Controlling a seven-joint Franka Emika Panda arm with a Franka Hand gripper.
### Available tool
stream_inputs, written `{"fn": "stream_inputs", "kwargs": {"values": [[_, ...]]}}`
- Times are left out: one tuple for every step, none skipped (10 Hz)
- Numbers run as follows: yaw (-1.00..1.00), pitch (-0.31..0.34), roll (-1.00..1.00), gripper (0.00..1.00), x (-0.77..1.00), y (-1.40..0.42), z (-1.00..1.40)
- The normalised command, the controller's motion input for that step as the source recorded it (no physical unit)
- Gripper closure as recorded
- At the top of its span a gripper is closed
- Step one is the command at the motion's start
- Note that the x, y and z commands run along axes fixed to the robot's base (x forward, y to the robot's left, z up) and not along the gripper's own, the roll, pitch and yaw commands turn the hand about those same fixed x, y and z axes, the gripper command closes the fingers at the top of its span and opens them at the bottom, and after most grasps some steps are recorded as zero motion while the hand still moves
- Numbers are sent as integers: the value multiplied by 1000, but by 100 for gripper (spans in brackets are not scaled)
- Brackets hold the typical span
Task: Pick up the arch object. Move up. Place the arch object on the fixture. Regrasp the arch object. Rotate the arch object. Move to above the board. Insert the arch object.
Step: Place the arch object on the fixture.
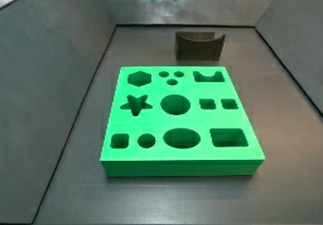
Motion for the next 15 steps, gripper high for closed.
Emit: {"fn": "stream_inputs", "kwargs": {"values": [[50, 155, 161, 100, 885, -60, -13], [-19, 95, -1000, 100, 1000, 284, 105], [-23, 94, -1000, 100, 1000, 306, 108], [-43, 111, -1000, 100, 1000, 266, 95], [-46, 125, -1000, 100, 1000, 210, 75], [-52, 136, -1000, 100, 1000, 175, 57], [-60, 146, -1000, 100, 998, 150, 41], [-75, 157, -1000, 100, 865, 103, 22], [-88, 168, -1000, 100, 762, 80, 10], [-105, 175, -983, 100, 666, 65, 5], [-107, 153, -808, 100, 571, 58, 3], [-108, 124, -572, 100, 448, 53, -3], [-109, 105, -391, 100, 357, 49, -5], [-99, 87, -223, 100, 230, 31, 2], [-143, 26, -1000, 100, 121, 60, -1000]]}}
